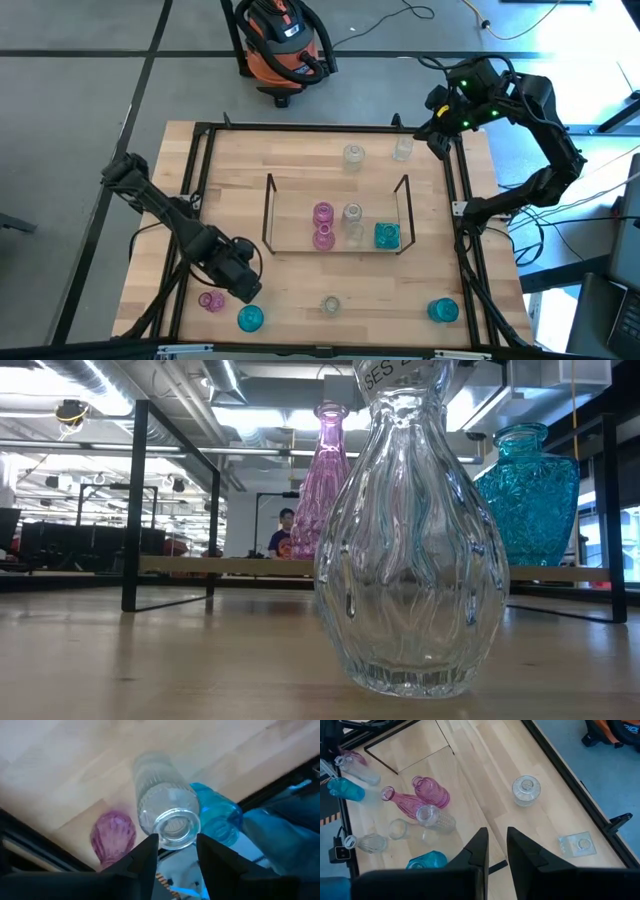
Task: Sort vases onto shelf
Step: Put the transparent vase aligned with the other transparent vase on the shelf
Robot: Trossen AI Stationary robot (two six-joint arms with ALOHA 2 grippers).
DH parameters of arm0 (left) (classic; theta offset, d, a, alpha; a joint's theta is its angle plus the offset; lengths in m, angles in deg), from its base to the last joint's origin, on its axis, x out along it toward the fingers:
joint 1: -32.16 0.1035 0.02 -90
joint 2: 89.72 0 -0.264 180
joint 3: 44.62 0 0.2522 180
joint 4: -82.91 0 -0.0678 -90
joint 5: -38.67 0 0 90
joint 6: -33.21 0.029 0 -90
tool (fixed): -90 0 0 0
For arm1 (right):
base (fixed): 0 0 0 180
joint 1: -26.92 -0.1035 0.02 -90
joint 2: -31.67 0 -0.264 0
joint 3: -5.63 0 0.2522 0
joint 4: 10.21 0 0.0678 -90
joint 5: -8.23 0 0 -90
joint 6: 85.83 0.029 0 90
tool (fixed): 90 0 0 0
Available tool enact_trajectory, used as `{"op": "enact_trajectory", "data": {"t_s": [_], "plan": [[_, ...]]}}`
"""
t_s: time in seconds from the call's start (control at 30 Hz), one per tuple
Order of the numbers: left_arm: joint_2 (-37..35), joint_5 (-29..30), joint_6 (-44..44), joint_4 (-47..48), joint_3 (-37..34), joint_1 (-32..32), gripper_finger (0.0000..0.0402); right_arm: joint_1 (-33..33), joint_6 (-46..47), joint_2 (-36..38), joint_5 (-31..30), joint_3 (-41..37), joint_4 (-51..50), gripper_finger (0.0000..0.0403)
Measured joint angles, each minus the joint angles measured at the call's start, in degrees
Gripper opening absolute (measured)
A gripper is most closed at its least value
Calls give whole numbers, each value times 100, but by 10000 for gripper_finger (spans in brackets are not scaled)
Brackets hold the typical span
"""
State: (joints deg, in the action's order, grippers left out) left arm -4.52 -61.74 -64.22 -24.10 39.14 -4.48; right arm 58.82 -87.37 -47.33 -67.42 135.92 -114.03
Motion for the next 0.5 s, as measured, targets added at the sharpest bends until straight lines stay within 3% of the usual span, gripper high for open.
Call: {"op": "enact_trajectory", "data": {"t_s": [0.2,0.5], "plan": [[32,-40,2,0,-267,17,123,0,13,0,75,0,2,50],[3,-122,266,-247,-501,251,62,0,82,0,78,-2,3,50]]}}
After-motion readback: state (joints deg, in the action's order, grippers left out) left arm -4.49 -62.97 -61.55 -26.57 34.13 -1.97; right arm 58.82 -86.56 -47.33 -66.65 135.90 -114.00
